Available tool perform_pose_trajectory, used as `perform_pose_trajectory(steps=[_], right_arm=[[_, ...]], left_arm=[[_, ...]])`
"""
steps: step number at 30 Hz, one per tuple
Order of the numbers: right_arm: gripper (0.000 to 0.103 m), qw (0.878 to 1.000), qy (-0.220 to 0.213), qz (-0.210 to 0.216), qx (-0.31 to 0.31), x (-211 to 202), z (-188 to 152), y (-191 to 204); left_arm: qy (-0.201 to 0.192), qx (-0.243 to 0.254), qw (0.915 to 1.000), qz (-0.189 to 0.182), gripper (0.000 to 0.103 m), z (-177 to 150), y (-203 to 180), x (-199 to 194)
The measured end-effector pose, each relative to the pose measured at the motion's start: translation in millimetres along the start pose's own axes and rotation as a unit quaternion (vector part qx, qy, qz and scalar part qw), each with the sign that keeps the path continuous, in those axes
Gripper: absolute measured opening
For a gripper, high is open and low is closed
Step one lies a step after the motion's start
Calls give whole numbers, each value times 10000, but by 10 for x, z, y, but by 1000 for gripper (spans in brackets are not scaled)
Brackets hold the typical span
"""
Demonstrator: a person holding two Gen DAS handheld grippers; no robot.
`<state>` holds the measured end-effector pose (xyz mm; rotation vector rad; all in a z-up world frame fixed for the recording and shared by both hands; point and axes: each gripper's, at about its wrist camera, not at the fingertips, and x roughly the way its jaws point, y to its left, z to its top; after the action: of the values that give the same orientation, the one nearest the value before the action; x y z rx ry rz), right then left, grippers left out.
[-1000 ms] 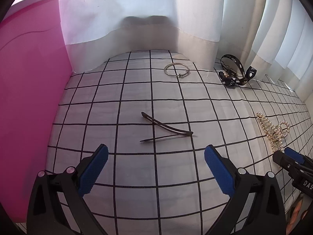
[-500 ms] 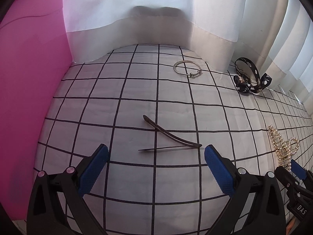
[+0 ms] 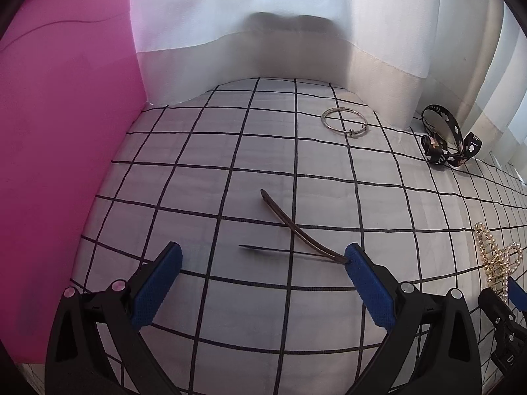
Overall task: Organize jewelry
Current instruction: 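Grasp the pearl hair clip with the right tool while the left tool grasps the black tweezers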
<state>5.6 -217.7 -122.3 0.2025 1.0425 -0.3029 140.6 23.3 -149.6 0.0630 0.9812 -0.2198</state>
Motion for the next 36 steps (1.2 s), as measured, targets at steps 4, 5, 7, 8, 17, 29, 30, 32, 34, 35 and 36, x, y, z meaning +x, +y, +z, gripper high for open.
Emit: perform_pose_trajectory(steps=[4,5,7,8,17,29,30,32,34,35,36], right_arm=[[74,9998,-36,-162,-148,33,5,41],[74,9998,-46,-168,-139,37,7,40],[74,9997,-57,-190,-138,50,15,34],[75,9997,-65,-199,-140,52,18,35],[75,9996,-130,-199,-162,62,33,28],[75,9993,-227,-143,-250,38,14,32],[74,9992,-244,-109,-281,31,11,37],[71,9989,-273,-70,-365,19,0,56],[54,9986,-303,-116,-421,-1,3,74],[41,9985,-314,-69,-433,-5,8,70],[41,9986,-310,-53,-435,-5,9,66]], left_arm=[[-92,-97,9999,55,96,-79,84,-39],[-98,-120,9999,71,95,-89,98,-45],[-83,-128,9998,134,94,-76,89,-38],[-71,-157,9997,149,94,-63,85,-25],[-148,-184,9996,151,58,-7,-6,-42],[-268,-158,9995,-89,3,26,26,-65],[-275,-129,9995,-111,3,5,17,-89],[-279,-76,9994,-173,3,-4,-3,-101],[-288,-43,9993,-240,3,-16,-23,-123],[-291,-36,9992,-266,3,-20,-32,-132],[-290,-13,9992,-275,3,-26,-45,-142]])
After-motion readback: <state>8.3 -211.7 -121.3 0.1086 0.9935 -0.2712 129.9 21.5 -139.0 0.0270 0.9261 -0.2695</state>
